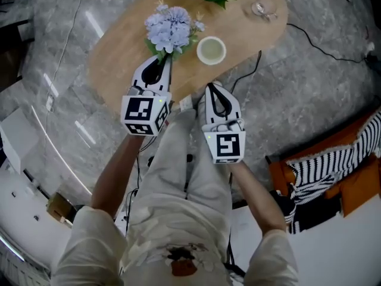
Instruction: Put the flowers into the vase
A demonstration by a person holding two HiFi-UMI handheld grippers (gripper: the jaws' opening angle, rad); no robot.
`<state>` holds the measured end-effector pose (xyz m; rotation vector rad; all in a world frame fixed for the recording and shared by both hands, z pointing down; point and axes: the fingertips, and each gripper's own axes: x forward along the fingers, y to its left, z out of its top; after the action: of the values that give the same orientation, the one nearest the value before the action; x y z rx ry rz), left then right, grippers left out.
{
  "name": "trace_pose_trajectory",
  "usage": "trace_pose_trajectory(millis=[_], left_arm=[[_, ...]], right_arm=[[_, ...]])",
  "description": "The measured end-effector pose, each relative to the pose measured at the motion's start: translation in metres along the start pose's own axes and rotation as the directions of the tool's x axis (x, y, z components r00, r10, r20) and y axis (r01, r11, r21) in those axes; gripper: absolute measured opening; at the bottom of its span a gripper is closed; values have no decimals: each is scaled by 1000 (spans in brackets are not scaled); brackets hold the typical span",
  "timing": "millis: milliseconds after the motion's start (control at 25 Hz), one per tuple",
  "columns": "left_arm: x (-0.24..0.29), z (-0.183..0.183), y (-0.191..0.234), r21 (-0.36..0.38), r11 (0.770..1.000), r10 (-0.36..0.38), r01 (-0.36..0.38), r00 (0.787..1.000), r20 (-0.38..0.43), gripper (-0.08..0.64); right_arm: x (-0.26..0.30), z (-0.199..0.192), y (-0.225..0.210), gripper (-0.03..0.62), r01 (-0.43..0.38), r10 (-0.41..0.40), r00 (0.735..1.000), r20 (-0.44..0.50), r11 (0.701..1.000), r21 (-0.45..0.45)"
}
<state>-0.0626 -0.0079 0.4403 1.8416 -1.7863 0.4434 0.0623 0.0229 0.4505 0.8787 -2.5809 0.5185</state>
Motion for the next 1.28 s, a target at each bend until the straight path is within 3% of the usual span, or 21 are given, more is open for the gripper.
trace_pose_trajectory(millis=[320,560,800,1040,1280], left_arm=[[-29,34,-17,20,1000,-17,15,995,102,21],[-59,60,-26,46,999,-36,26,972,232,21],[-73,71,-32,64,997,-51,35,960,275,21],[-80,85,-38,71,997,-37,13,932,359,21],[-80,94,-43,95,995,-62,26,916,397,21]], right_arm=[[-22,15,-1,5,16,-18,998,58,999,33],[-32,31,7,5,54,-58,991,124,998,33],[-36,40,9,5,82,-91,982,165,995,63],[-40,56,16,5,56,-50,973,227,998,-17],[-40,68,10,5,75,-74,966,249,997,4]])
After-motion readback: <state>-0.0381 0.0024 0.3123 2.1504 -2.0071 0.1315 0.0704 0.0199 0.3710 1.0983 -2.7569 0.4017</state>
